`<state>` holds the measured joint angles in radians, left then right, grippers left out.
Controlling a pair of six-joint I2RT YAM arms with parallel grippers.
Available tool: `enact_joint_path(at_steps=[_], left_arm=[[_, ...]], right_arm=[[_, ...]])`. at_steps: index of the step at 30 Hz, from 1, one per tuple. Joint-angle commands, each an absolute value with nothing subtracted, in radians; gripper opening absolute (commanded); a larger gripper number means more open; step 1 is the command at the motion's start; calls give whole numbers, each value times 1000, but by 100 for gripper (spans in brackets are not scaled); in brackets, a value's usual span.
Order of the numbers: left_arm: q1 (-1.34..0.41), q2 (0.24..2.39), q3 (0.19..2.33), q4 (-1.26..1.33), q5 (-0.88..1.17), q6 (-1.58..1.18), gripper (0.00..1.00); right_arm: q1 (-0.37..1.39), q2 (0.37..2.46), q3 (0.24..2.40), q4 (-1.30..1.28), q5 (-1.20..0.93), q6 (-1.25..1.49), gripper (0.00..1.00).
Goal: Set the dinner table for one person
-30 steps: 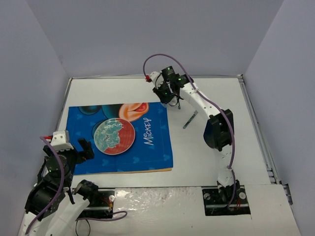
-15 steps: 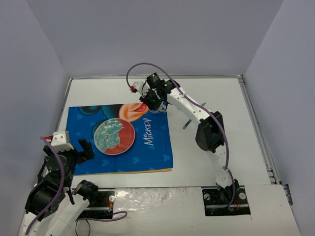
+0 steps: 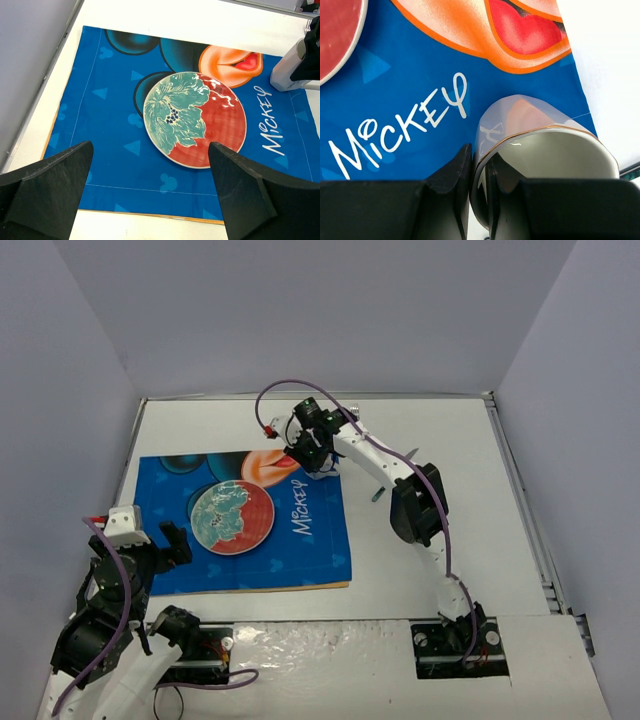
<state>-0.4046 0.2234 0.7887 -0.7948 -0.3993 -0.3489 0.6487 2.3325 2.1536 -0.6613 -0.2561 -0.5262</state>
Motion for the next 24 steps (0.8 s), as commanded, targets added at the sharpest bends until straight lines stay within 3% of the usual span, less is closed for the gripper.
enact_joint_path(at_steps=[1,3,7,18,24], left_arm=[[-399,239,804,-732,-400,-349,97],[-399,239,804,-732,-400,-349,97],[-398,241,805,-731,-400,-348,97],[-399,244,804,-727,-395,-344,97],[-399,248,802,-724,-390,-344,97]], right_arm=[[644,2291,2190,-620,-229,-549,0],[640,2288,2184,-620,-226,-544,7],[633,2259,2171,-620,-209,-537,38],[624,2056,2164,-618,-109,-464,76],[541,1860,2087,-591,40,-233,90]])
